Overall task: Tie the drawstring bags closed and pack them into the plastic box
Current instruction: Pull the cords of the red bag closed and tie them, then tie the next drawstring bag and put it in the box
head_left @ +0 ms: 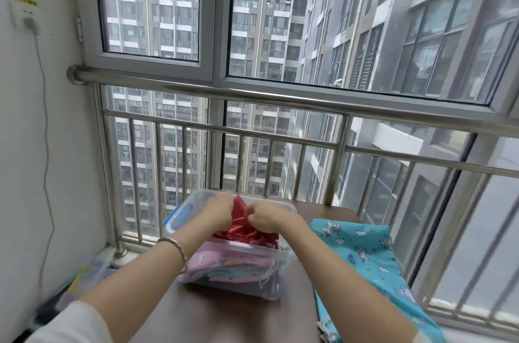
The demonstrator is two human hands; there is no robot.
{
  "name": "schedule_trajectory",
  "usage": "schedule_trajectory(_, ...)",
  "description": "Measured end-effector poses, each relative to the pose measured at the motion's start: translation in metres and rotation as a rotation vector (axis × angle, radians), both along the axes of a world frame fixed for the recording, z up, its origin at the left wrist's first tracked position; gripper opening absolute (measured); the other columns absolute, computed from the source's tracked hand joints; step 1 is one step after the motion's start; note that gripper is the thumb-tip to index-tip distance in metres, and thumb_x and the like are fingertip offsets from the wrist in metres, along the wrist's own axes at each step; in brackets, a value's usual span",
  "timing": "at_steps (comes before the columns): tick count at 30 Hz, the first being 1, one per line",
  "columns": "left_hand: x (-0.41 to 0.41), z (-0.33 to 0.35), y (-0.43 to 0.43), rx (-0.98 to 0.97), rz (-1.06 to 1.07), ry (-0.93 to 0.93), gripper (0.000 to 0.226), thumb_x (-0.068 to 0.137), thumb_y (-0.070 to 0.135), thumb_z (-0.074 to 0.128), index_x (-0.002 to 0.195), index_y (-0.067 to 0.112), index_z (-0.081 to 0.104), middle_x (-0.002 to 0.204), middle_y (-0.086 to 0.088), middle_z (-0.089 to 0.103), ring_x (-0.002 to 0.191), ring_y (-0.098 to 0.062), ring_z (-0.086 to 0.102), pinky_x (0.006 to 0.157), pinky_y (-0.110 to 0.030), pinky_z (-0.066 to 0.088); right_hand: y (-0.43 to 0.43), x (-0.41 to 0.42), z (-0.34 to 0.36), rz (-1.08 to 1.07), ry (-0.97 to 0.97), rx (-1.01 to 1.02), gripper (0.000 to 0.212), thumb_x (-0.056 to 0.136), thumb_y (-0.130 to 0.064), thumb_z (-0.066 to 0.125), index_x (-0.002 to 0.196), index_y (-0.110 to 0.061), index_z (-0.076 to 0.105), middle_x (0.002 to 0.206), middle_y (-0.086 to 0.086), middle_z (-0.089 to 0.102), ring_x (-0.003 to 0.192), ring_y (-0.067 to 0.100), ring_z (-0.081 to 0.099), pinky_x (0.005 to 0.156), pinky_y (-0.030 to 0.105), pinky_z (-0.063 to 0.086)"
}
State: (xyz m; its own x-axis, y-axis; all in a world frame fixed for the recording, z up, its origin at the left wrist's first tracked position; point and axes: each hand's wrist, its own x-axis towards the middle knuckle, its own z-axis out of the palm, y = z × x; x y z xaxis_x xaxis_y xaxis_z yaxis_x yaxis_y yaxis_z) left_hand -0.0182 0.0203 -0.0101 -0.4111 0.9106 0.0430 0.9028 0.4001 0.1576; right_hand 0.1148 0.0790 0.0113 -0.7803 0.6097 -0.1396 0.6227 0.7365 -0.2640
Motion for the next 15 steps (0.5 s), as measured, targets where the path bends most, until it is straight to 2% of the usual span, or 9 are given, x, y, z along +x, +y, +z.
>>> schedule_trajectory(2,0.001,-0.005,0.001,-0.089,-0.093,0.017,0.047,0.083,0.012,0.064,0.127,0.02,0.049,0.126,-0.005,0.055,0.111,-0.024,0.057,0.091,-0.031,0.049,-0.001,-0.003,-0.014,-0.002,-0.135,0.01,0.036,0.092,-0.01,0.041,0.118,-0.01,0.065,0.112,0.008,0.067,0.096,0.026,0.062,0.086,0.037,0.052)
schedule_trajectory(4,0.003,-0.004,0.0,-0.334,-0.189,-0.043,0.056,0.091,0.012,0.055,0.142,0.029,0.037,0.142,-0.004,0.045,0.119,-0.024,0.051,0.097,-0.03,0.044,-0.001,-0.003,-0.025,-0.002,-0.221,-0.018,0.028,0.093,-0.009,0.041,0.113,-0.007,0.062,0.101,0.007,0.063,0.086,0.025,0.057,0.082,0.037,0.051)
schedule_trajectory(6,0.007,0.002,-0.002,-0.58,-0.207,-0.02,0.06,0.096,0.007,0.039,0.149,0.032,0.025,0.148,-0.005,0.037,0.115,-0.025,0.048,0.092,-0.03,0.042,-0.002,-0.005,-0.031,0.002,-0.293,-0.017,0.019,0.093,-0.006,0.039,0.102,-0.009,0.056,0.088,0.007,0.056,0.08,0.025,0.052,0.079,0.036,0.047)
schedule_trajectory(8,0.006,0.004,0.0,-0.673,-0.185,-0.007,0.061,0.096,0.005,0.033,0.149,0.033,0.025,0.148,-0.011,0.036,0.101,-0.025,0.046,0.081,-0.029,0.045,-0.001,-0.006,-0.034,-0.01,-0.323,-0.012,0.017,0.093,-0.006,0.039,0.102,-0.011,0.053,0.085,0.007,0.053,0.077,0.024,0.05,0.08,0.036,0.045)
schedule_trajectory(10,0.006,0.002,0.006,-0.561,-0.162,-0.079,0.055,0.093,0.008,0.043,0.144,0.028,0.038,0.137,-0.011,0.049,0.092,-0.022,0.052,0.076,-0.028,0.049,0.001,-0.005,-0.031,-0.021,-0.267,-0.042,0.025,0.092,-0.011,0.041,0.109,-0.009,0.059,0.099,0.007,0.06,0.086,0.026,0.054,0.087,0.039,0.049)
schedule_trajectory(12,0.012,0.005,0.012,-0.266,-0.13,-0.232,0.044,0.09,0.007,0.054,0.133,0.017,0.052,0.117,-0.006,0.062,0.085,-0.018,0.061,0.075,-0.028,0.055,0.007,0.002,-0.019,-0.018,-0.096,-0.068,0.032,0.093,-0.016,0.046,0.119,-0.013,0.065,0.115,0.007,0.065,0.097,0.024,0.059,0.089,0.036,0.051)
schedule_trajectory(15,0.042,0.028,0.023,0.176,-0.163,-0.34,0.031,0.087,-0.001,0.052,0.112,0.012,0.065,0.105,-0.002,0.066,0.093,-0.018,0.064,0.083,-0.032,0.056,0.019,0.027,0.012,-0.064,0.242,-0.041,0.04,0.092,-0.006,0.042,0.126,-0.014,0.063,0.128,0.005,0.063,0.109,0.019,0.059,0.091,0.03,0.047)
